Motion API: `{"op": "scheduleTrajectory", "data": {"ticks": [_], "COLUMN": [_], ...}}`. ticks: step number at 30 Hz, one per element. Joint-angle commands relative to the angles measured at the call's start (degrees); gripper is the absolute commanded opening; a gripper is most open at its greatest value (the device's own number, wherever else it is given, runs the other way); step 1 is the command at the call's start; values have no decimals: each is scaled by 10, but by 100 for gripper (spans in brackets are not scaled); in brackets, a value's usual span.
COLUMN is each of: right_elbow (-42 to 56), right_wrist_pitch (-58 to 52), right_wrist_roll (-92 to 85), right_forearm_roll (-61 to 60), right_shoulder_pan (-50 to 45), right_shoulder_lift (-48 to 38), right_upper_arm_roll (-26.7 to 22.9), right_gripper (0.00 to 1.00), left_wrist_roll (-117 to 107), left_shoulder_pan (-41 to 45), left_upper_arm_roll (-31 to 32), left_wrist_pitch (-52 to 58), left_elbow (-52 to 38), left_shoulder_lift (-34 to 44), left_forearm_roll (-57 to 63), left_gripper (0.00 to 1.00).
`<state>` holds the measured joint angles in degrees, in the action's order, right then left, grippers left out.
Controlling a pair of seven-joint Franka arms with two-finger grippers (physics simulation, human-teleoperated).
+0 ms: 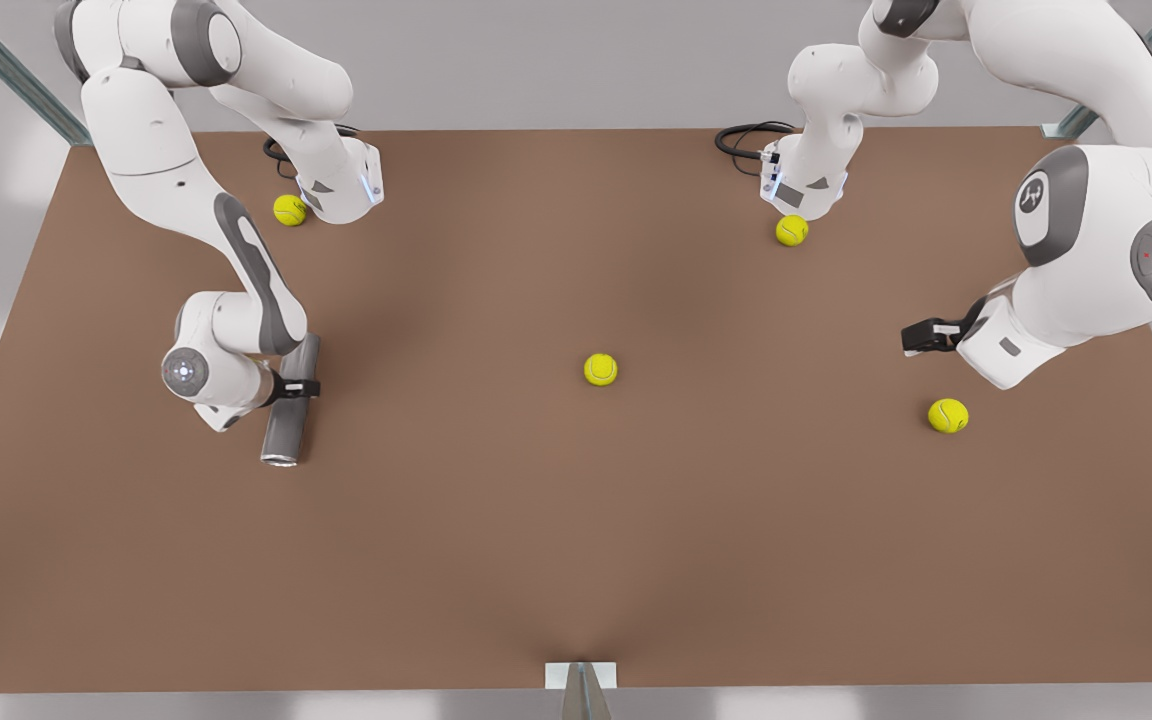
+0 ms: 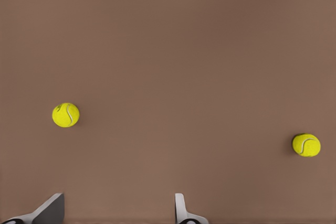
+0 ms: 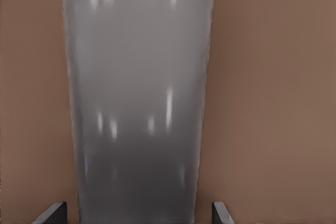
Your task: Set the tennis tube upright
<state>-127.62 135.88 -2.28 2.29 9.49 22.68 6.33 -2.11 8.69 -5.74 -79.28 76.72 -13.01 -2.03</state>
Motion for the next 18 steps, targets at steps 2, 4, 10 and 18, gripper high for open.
{"op": "scheduleTrajectory", "data": {"ticks": [2,4,10,18], "right_elbow": [0,-1,0,0], "right_wrist_pitch": [1,11,12,13], "right_wrist_roll": [0,0,0,0], "right_forearm_roll": [0,0,0,0], "right_shoulder_pan": [0,0,-3,-3], "right_shoulder_lift": [3,10,11,16], "right_upper_arm_roll": [0,0,0,0], "right_gripper": [100,100,93,88], "left_wrist_roll": [0,0,0,0], "left_shoulder_pan": [0,0,-1,-1], "left_upper_arm_roll": [0,-1,0,0], "left_wrist_pitch": [0,0,-3,-4], "left_elbow": [2,4,10,10], "left_shoulder_lift": [0,0,-3,-5], "left_forearm_roll": [0,0,0,-1], "left_gripper": [100,100,100,100]}}
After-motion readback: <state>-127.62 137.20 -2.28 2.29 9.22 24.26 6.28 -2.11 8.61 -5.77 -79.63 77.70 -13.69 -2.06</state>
